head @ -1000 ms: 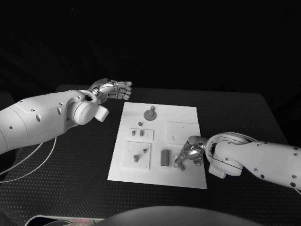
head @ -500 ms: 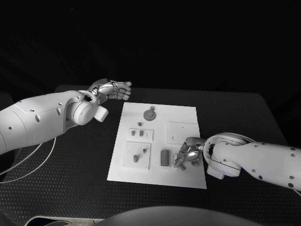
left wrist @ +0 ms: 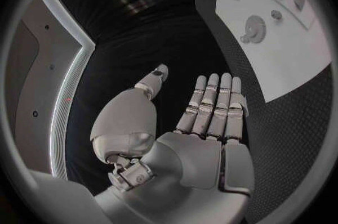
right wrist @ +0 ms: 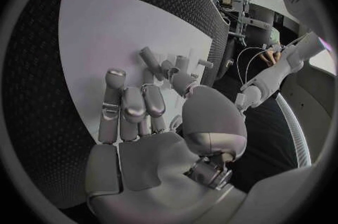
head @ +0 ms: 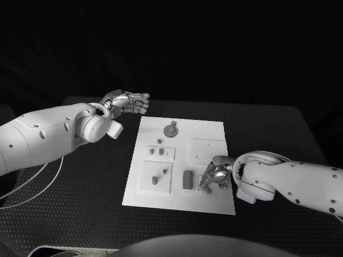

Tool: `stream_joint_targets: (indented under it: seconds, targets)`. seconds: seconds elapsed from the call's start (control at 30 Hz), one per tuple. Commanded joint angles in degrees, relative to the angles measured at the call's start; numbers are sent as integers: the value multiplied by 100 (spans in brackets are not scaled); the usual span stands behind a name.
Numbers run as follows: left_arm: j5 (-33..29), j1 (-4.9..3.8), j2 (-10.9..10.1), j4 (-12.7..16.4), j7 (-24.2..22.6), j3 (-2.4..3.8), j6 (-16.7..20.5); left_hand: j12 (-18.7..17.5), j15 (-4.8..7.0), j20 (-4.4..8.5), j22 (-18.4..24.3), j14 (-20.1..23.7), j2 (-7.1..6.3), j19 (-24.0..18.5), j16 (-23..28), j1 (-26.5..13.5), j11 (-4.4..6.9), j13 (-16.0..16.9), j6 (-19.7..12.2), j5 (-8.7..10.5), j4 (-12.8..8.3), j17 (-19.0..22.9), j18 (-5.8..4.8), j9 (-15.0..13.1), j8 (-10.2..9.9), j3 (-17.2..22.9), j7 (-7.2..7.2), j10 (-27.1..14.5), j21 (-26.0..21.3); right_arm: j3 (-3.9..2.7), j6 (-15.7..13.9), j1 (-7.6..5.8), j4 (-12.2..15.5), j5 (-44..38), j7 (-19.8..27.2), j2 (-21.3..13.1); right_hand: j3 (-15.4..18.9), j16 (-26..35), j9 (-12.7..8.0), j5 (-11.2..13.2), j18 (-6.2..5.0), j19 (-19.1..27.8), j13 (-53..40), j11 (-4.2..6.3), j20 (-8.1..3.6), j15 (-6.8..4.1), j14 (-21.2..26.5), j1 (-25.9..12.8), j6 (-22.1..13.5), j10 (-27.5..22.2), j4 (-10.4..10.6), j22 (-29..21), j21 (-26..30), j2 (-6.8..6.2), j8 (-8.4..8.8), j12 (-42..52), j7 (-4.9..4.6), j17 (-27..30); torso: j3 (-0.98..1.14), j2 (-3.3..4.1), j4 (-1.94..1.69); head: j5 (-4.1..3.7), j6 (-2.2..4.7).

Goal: Assemble the parts on the task board

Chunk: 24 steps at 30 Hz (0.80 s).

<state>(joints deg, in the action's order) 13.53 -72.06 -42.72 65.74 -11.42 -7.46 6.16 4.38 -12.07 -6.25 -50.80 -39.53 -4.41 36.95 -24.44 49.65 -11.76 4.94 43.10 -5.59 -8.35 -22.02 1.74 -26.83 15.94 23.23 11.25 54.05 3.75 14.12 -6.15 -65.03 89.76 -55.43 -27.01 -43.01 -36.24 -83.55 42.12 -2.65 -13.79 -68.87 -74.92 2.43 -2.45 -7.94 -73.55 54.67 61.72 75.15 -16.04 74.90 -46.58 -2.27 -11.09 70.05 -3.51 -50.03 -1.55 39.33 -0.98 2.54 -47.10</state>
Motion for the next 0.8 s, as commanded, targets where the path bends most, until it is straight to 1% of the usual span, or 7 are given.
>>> stream_joint_targets:
  seconds: [0.03,0.27,0.4,0.5,0.6,0.73,0.8]
  targets:
    - [-12,-5,2,15,-32,3,-51,22,0,-14,6,-35,77,-7,29,1,-1,-10,54,-5,-34,-7,34,10,27,5,95,44,23,6,-79,9,0,222,39,-22,1,-2,4,-7,-121,10,-109,-20,28,-20,-17,14,115,27,-35,115,3,88,-38,38,-56,-8,2,0,1,7,-2]
    - [-11,-6,-5,22,-27,3,-45,22,-1,-14,6,-36,85,-8,30,2,-1,-12,55,-8,-39,-9,33,10,28,4,95,44,23,5,-222,2,101,348,43,-114,38,-10,-5,-7,-121,12,-134,-4,31,-32,-22,-50,166,58,-41,112,-1,97,-55,75,-40,-24,3,-1,8,13,3]
    - [0,-6,-9,22,-24,3,-43,22,0,-14,7,-36,89,-10,30,6,0,-14,57,-10,-47,-11,32,10,29,3,94,45,23,5,-401,-15,150,448,-56,-151,55,-15,-15,-7,-121,9,-142,8,30,-41,-27,-87,202,72,-40,111,-4,85,-66,89,-28,-36,0,-1,6,7,11]
    - [1,-6,-15,27,-15,2,-52,22,0,-14,8,-37,94,-12,32,10,-1,-15,58,-13,-54,-12,31,11,29,2,94,45,23,4,-536,-47,193,513,-187,-178,65,-21,-27,-8,-121,2,-164,20,27,-52,-33,-126,236,101,-32,109,-8,85,-74,121,-16,-51,-2,-3,6,5,10]
    - [2,-7,-14,24,-5,2,-56,22,0,-14,8,-37,95,-12,32,11,-1,-16,58,-14,-58,-13,31,11,30,1,93,46,23,4,-643,-97,204,620,-292,-177,74,-29,-39,-7,-121,-6,-176,30,23,-61,-43,-165,262,121,-26,108,-12,87,-79,141,-6,-72,1,-1,4,4,8]
    - [2,-7,-12,28,3,1,-59,22,0,-14,8,-38,95,-13,32,12,-1,-17,59,-15,-62,-14,30,11,30,0,93,46,23,5,-699,-124,213,903,-375,-157,85,-36,-54,-7,-121,-13,-188,41,21,-71,-48,-225,291,143,-12,105,-15,92,-84,160,4,-83,-2,-4,1,2,12]
    - [2,-7,-12,28,2,1,-57,22,0,-14,9,-38,95,-13,33,13,-1,-17,60,-16,-64,-14,30,11,31,-1,93,46,23,5,-661,-126,193,915,-417,-127,95,-43,-70,-7,-121,-20,-201,48,20,-79,-55,-300,312,165,12,103,-17,114,-84,180,11,-98,-1,0,2,1,16]
